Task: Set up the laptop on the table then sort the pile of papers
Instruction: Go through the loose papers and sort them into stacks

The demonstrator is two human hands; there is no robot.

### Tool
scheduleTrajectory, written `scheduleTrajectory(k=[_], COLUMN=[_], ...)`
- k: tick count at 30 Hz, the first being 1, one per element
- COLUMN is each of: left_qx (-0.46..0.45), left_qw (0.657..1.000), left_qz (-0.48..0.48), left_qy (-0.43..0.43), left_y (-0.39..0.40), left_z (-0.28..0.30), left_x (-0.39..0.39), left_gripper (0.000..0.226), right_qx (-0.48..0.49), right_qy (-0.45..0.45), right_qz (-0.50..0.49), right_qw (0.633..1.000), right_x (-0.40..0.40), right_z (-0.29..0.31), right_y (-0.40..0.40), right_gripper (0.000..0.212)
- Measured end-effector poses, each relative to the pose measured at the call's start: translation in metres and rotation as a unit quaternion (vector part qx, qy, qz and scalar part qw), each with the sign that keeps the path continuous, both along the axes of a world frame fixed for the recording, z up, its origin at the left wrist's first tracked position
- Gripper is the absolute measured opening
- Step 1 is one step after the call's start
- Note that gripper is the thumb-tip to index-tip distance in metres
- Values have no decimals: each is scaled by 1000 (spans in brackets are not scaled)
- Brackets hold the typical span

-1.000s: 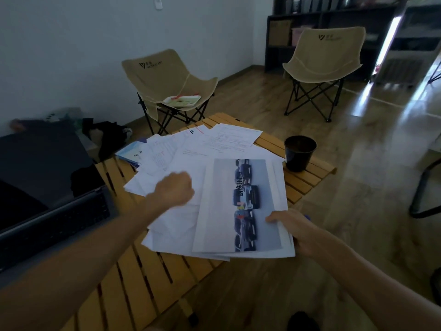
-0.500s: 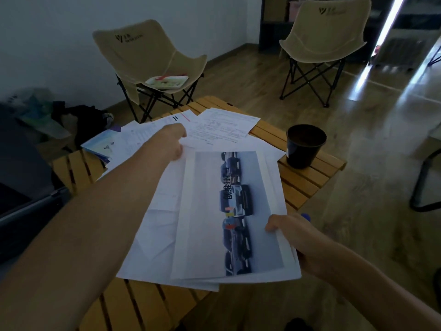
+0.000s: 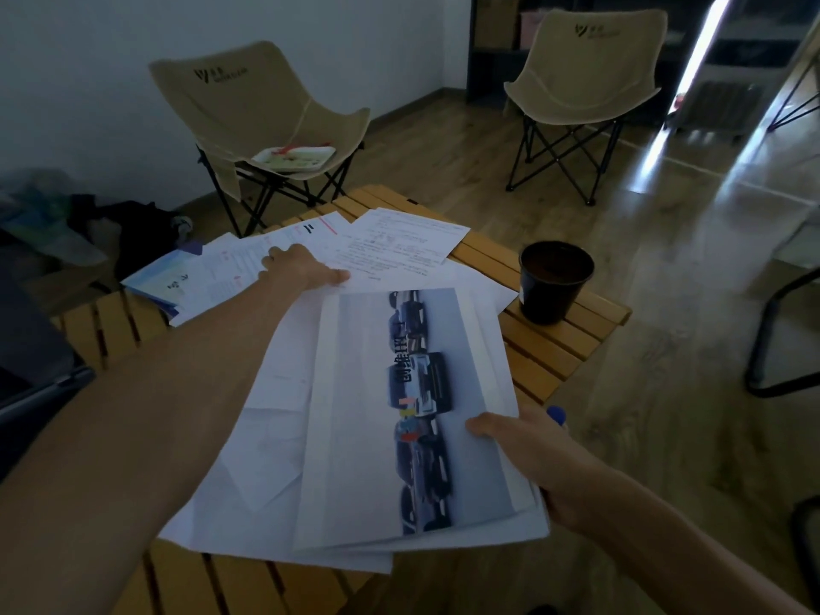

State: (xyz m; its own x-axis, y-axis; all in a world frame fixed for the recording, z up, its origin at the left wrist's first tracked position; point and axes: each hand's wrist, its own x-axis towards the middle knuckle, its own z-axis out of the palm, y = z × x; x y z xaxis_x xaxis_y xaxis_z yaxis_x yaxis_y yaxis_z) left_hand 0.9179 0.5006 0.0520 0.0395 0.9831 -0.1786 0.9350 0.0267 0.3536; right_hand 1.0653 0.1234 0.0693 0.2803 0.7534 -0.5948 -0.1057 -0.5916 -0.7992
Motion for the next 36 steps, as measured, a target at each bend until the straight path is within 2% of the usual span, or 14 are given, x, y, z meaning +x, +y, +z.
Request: scheduleTrajectory(k=[4, 9, 11, 15, 17, 20, 23, 26, 29, 30, 33, 36], left_qx=[13, 34, 58, 166, 215, 268, 300, 253, 69, 20, -32, -69], left_qw=[999, 999, 997, 970, 948, 935, 908, 894, 843, 833, 845, 881], left_qz=[-13, -28, -43, -78, -74, -56, 20, 67, 92, 98, 116, 116], left_qy=[48, 3, -29, -161, -224, -227, -292, -363, -525, -544, -520, -454], left_y=[-3, -3, -15, -44, -57, -65, -76, -93, -133, -154, -227, -284], left_z=[-6, -11, -10, -4, 13, 45, 79, 103, 108, 105, 81, 50], left_x=[0, -4, -5, 4, 5, -5, -26, -56, -86, -92, -92, -83], left_gripper=[118, 109, 94, 42, 33, 20, 22, 30, 20, 12, 3, 11], right_qx=[2, 0, -5, -13, -12, -8, 7, 9, 12, 15, 32, 38], right_qy=[2, -10, -11, -1, 4, 2, 6, 12, 16, 15, 21, 17], right_qz=[-8, -10, -16, -16, -15, -17, -19, -16, -18, -21, -26, -38], right_qw=[1000, 1000, 1000, 1000, 1000, 1000, 1000, 1000, 1000, 1000, 999, 998], right_x=[0, 0, 2, 3, 4, 4, 3, 2, 2, 2, 0, 0], right_z=[-3, -7, -10, -16, -19, -19, -19, -16, -13, -11, -8, -8], right_y=[0, 3, 5, 5, 6, 5, 4, 1, -2, -3, -2, -1], right_gripper=[10, 12, 12, 29, 37, 49, 52, 46, 46, 48, 49, 54])
